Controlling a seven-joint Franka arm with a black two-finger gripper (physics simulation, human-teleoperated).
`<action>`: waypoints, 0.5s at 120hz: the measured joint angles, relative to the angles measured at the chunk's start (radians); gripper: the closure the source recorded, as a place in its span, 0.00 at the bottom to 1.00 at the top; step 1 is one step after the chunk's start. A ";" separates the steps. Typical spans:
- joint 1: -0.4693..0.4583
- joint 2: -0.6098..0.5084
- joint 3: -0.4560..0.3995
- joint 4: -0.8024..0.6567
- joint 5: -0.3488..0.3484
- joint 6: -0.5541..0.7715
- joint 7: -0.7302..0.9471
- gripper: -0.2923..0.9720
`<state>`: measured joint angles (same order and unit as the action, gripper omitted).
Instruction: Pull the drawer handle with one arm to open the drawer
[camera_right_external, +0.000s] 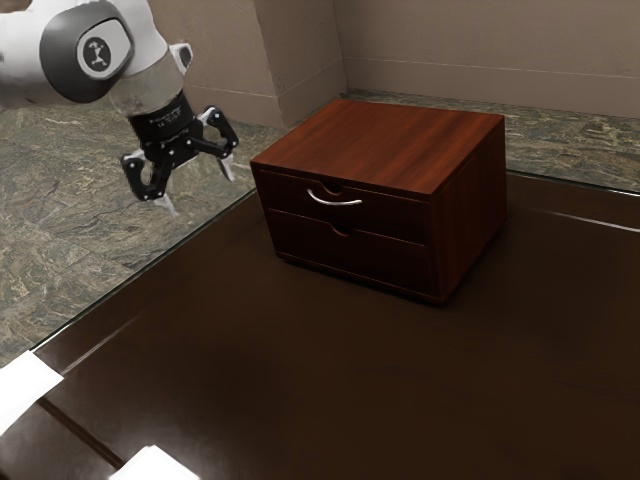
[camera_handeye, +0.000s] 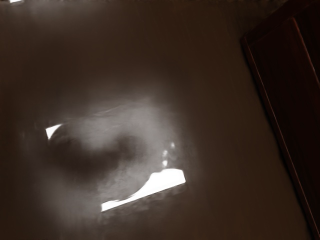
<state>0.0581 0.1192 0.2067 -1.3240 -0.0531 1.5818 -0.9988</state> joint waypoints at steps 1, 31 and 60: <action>0.002 0.005 0.000 0.000 0.000 0.005 -0.006 0.23; -0.010 0.080 -0.003 0.000 -0.015 0.150 -0.152 0.23; -0.026 0.119 -0.014 0.000 -0.051 0.254 -0.251 0.23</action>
<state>0.0320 0.2380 0.1925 -1.3243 -0.1039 1.8359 -1.2500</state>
